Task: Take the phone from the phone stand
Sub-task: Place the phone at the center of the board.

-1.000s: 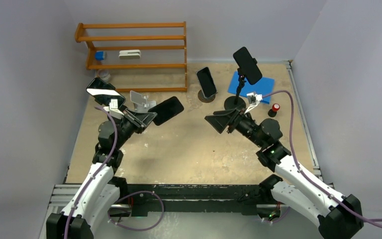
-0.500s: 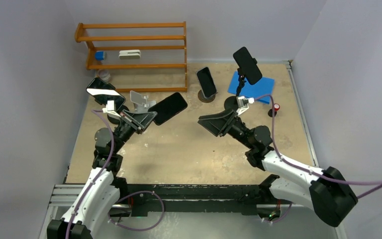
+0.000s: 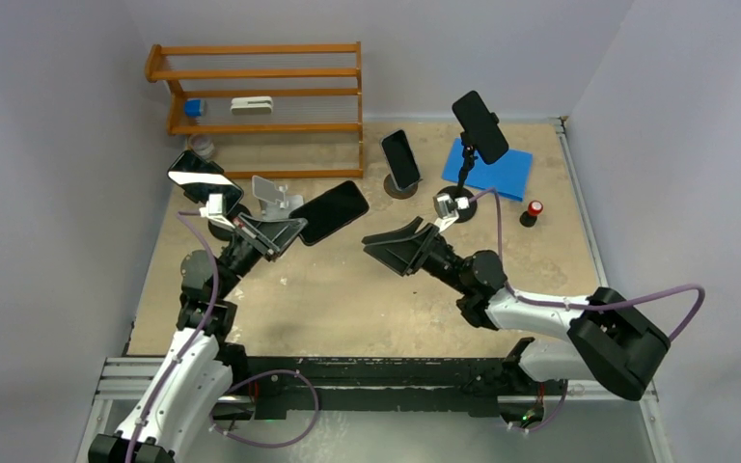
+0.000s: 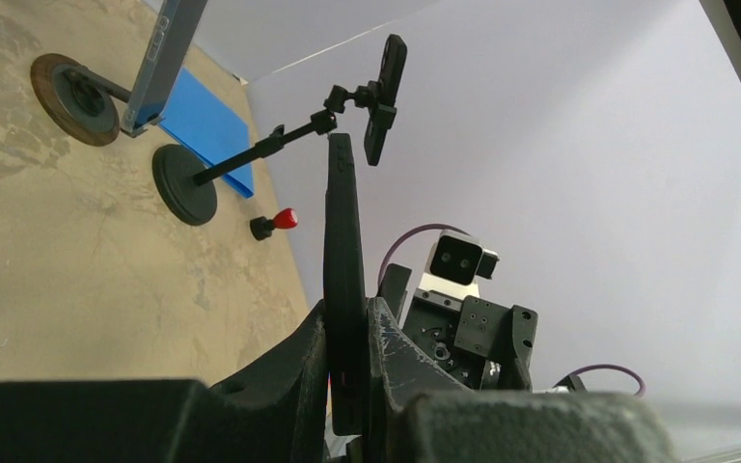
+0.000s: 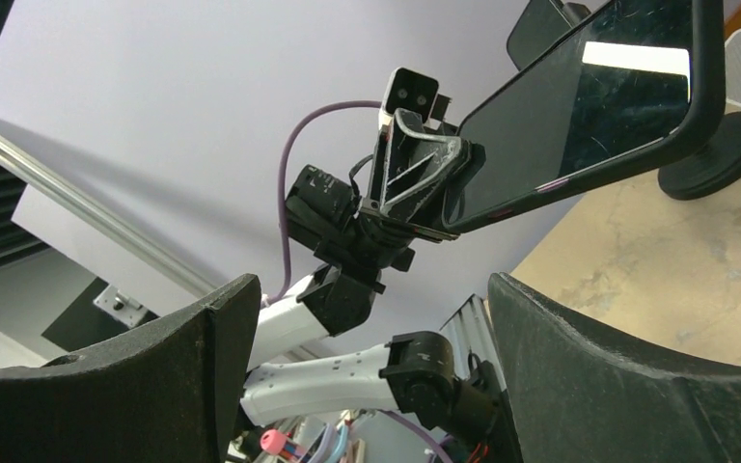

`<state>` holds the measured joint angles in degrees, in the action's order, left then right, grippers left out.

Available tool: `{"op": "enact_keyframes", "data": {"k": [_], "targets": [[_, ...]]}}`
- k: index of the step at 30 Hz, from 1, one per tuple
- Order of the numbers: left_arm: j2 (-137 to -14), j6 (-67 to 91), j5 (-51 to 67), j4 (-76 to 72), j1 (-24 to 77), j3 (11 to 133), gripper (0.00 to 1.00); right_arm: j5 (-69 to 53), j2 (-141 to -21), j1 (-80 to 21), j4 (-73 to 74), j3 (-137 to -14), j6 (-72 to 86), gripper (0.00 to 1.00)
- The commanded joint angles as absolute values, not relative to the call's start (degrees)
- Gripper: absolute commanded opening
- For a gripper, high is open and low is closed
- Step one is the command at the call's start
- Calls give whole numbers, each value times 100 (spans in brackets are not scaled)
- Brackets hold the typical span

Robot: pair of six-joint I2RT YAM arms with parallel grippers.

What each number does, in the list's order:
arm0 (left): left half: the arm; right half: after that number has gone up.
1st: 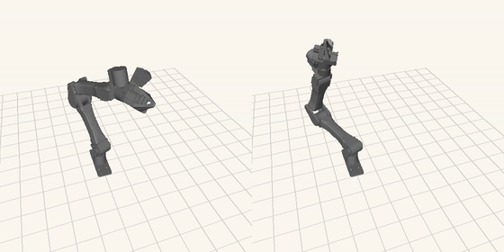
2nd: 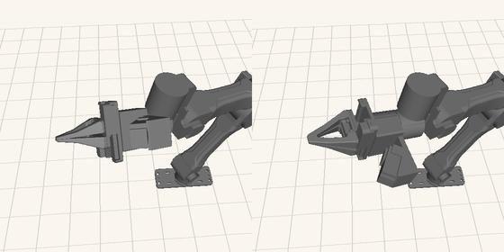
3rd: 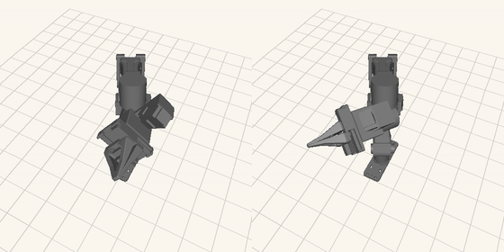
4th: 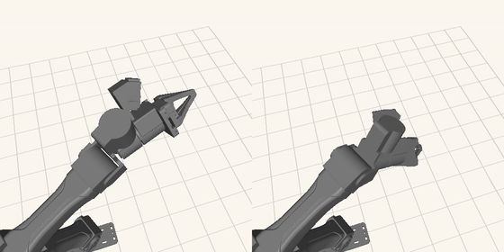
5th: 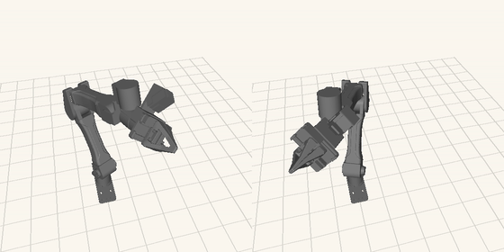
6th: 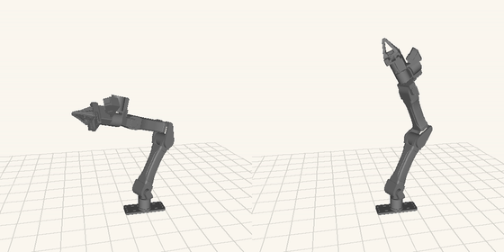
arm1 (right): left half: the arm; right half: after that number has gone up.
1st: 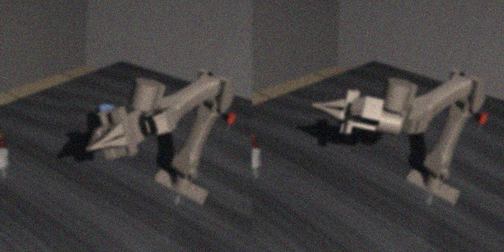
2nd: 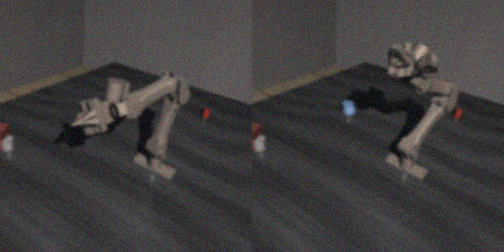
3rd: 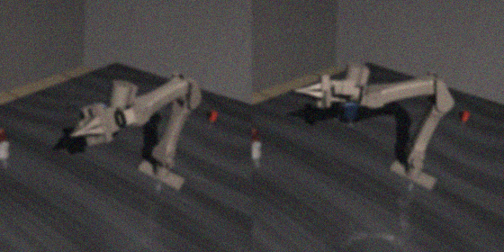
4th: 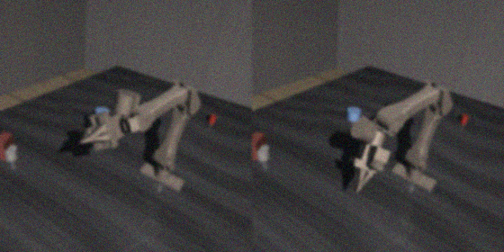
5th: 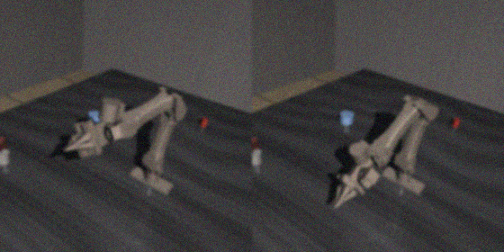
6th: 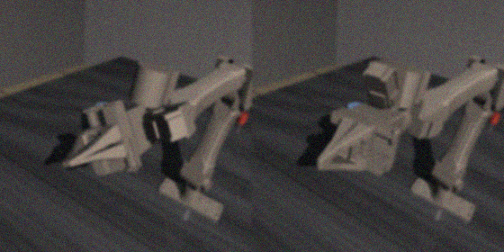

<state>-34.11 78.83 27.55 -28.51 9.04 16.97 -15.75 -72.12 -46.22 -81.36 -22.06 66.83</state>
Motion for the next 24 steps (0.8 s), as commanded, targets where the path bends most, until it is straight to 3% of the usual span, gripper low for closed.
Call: {"op": "enact_keyframes", "data": {"k": [1, 13, 24], "targets": [[-3312, 7855, 2814, -3394, 1002, 2149, 0, -1079, -7169, -4781, -8888, -2394, 6635, 89], [-3246, 7867, 2588, -3393, 1004, 2185, 0, -327, -7225, -5023, -9442, -2115, 6828, 87], [-3290, 7779, 2448, -3340, 1020, 2422, 0, -371, -7714, -5278, -9481, -2317, 6959, 86]]}}
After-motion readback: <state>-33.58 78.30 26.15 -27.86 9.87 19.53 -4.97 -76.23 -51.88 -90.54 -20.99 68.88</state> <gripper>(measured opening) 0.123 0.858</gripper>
